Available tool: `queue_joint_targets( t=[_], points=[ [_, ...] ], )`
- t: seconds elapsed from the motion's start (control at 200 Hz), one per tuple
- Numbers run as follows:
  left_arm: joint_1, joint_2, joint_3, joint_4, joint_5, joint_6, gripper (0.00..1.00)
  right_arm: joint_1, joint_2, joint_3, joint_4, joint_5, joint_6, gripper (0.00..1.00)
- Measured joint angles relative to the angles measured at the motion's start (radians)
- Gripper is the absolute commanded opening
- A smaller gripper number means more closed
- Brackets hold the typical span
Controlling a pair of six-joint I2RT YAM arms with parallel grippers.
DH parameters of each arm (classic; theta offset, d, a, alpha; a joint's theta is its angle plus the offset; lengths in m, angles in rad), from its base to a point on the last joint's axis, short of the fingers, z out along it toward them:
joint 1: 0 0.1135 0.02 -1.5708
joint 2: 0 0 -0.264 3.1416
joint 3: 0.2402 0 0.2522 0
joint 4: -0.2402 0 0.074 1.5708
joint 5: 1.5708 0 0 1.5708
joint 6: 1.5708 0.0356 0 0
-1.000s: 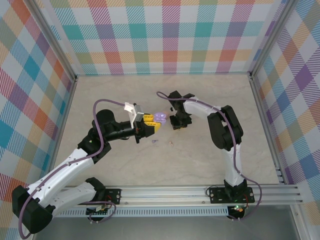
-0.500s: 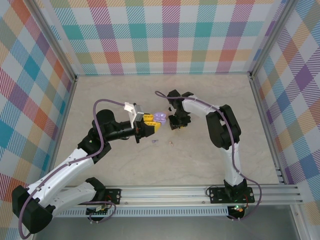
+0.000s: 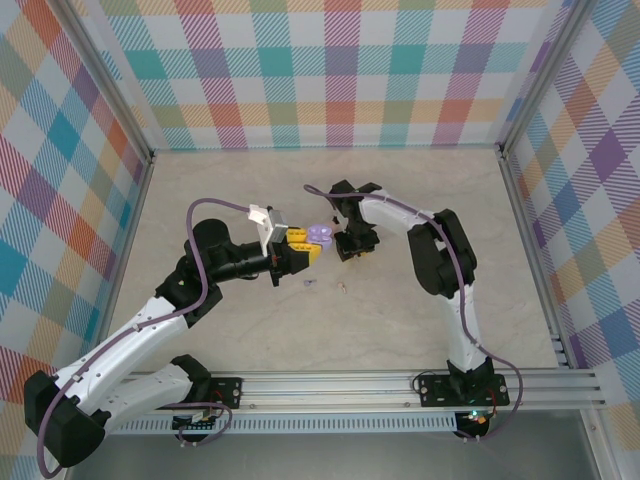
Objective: Insert wireless bluetooth earbuds into charging case
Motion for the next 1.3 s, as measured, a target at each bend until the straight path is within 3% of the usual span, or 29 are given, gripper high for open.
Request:
queue_joint_targets(
  t=[0.78, 1.3],
  points=[
    [-0.001, 0.000, -0.005, 0.000, 0.000, 0.000, 0.13, 0.016, 0.015, 0.028, -0.023, 0.044, -0.047, 0.37],
    [-0.001, 0.000, -0.005, -0.001, 0.000, 0.000, 0.13, 0.023, 0.014, 0.028, -0.011, 0.052, -0.047, 0.28]
  ],
)
